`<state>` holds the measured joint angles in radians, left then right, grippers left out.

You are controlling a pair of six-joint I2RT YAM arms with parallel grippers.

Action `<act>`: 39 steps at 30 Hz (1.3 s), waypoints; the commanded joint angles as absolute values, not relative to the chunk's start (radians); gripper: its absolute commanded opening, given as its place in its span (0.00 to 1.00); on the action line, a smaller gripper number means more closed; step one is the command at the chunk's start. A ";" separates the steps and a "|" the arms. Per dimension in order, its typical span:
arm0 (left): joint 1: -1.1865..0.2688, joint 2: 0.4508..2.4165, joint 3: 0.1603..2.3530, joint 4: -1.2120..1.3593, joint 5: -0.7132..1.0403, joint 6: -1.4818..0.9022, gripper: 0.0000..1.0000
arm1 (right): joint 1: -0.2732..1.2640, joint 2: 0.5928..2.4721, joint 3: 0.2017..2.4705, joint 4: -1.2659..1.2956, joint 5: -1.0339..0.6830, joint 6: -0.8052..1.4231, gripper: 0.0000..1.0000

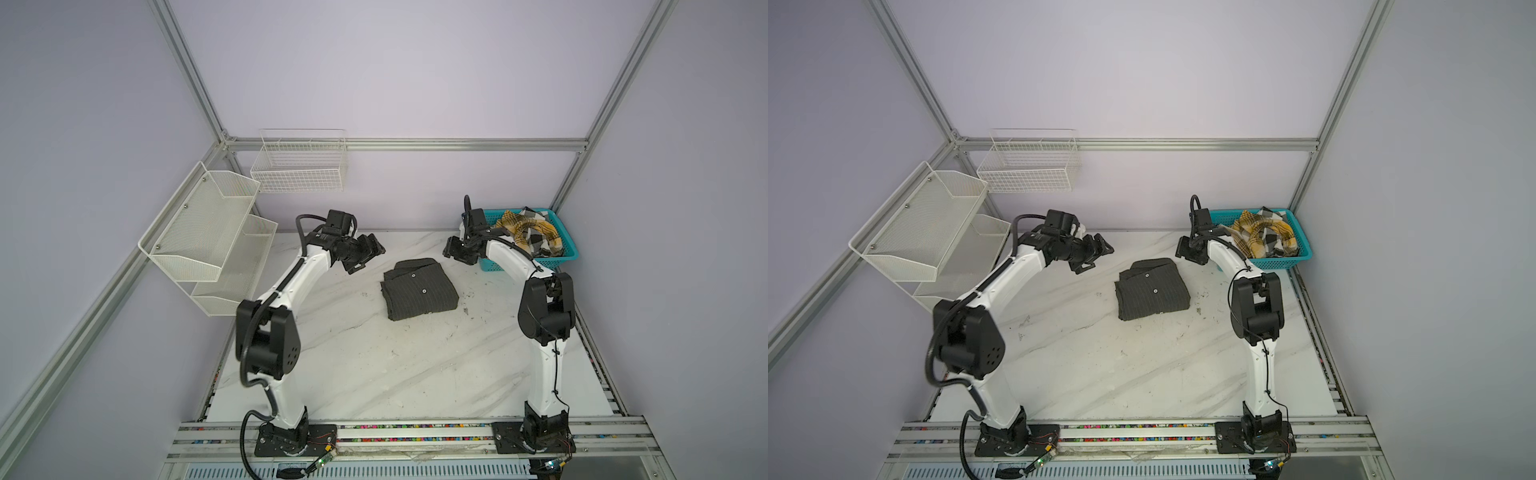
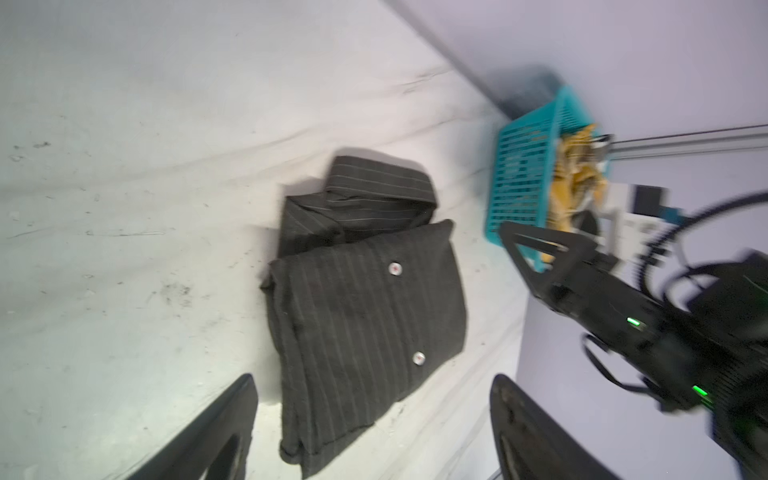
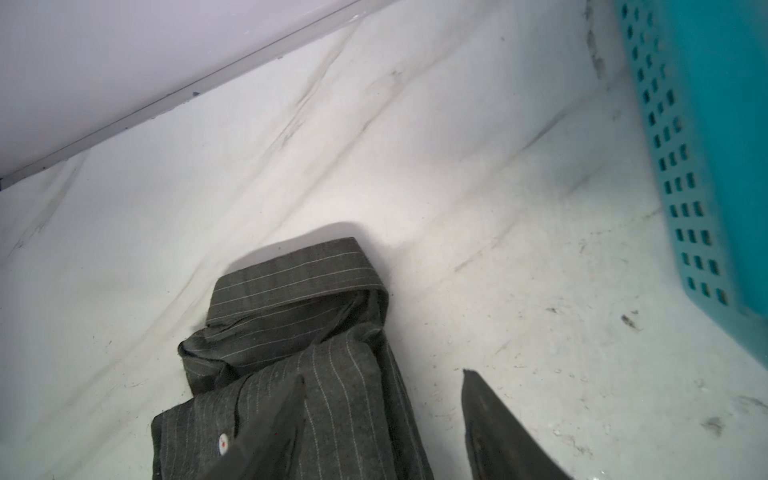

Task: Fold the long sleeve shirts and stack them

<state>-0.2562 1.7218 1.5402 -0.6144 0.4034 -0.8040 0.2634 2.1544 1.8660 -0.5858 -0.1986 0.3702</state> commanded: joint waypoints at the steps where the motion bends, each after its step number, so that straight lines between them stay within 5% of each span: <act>1: -0.255 1.747 1.282 -0.358 0.495 -0.909 0.83 | 0.268 2.165 1.820 -0.584 -0.242 0.318 0.62; 13: -0.256 1.970 1.396 -0.312 0.536 -0.896 0.70 | 0.273 2.245 1.852 -0.600 -0.286 0.311 0.59; 27: -0.294 2.027 1.418 -0.282 0.611 -0.931 0.37 | 0.285 2.243 1.824 -0.592 -0.293 0.320 0.47; 30: -0.295 2.014 1.412 -0.272 0.601 -0.935 0.27 | 0.285 2.231 1.816 -0.583 -0.296 0.323 0.36; 35: -0.305 2.001 1.433 -0.289 0.589 -0.908 0.21 | 0.285 2.199 1.787 -0.555 -0.316 0.335 0.04; 39: -0.312 1.970 1.446 -0.328 0.542 -0.862 0.14 | 0.287 2.140 1.735 -0.501 -0.329 0.355 0.00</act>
